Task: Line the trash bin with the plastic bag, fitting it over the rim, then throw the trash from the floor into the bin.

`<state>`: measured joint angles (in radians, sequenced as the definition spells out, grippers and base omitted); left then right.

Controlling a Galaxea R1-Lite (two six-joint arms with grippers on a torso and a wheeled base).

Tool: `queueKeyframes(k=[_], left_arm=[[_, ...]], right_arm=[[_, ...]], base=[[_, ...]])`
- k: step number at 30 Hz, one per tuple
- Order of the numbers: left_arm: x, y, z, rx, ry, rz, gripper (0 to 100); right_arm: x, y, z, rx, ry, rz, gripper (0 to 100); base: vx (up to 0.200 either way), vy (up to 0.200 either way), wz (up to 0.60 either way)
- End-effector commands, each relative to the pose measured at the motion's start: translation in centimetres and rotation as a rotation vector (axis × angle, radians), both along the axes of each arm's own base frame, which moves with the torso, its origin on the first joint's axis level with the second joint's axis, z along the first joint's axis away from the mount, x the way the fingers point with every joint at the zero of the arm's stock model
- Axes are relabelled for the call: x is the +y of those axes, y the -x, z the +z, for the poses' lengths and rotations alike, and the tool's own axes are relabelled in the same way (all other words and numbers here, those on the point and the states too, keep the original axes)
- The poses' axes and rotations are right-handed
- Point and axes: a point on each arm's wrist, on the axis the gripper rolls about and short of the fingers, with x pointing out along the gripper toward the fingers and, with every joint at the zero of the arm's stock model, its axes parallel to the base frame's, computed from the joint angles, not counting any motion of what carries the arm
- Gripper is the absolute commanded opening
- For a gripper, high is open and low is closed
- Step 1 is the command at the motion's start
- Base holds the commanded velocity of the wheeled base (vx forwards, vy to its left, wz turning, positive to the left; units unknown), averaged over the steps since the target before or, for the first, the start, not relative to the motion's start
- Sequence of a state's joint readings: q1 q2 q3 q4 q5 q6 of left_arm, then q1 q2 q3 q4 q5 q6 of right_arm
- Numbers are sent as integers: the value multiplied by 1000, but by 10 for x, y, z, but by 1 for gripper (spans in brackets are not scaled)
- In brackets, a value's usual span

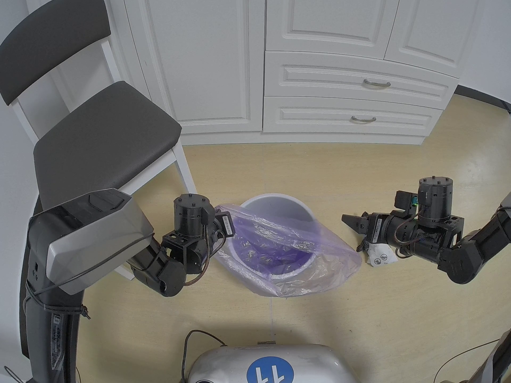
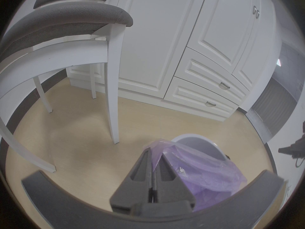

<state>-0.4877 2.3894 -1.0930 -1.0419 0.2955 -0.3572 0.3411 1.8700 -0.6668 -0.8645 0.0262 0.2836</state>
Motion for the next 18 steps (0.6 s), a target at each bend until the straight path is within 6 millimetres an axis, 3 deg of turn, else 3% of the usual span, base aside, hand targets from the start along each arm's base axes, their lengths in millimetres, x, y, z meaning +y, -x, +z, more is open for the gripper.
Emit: queueKeyframes(k=[1, 12, 18], left_arm=[[3, 11, -4, 12, -58, -28, 100], [14, 30, 21, -26, -75, -94, 100], [27, 58, 34, -16, -155, -128, 100]], right_arm=[[15, -5, 11, 10, 25, -32, 100], [22, -2, 3, 26, 51, -32, 100], [38, 11, -16, 62, 122, -28, 100]], base=[[0, 0, 0], [0, 0, 0], [0, 0, 0]])
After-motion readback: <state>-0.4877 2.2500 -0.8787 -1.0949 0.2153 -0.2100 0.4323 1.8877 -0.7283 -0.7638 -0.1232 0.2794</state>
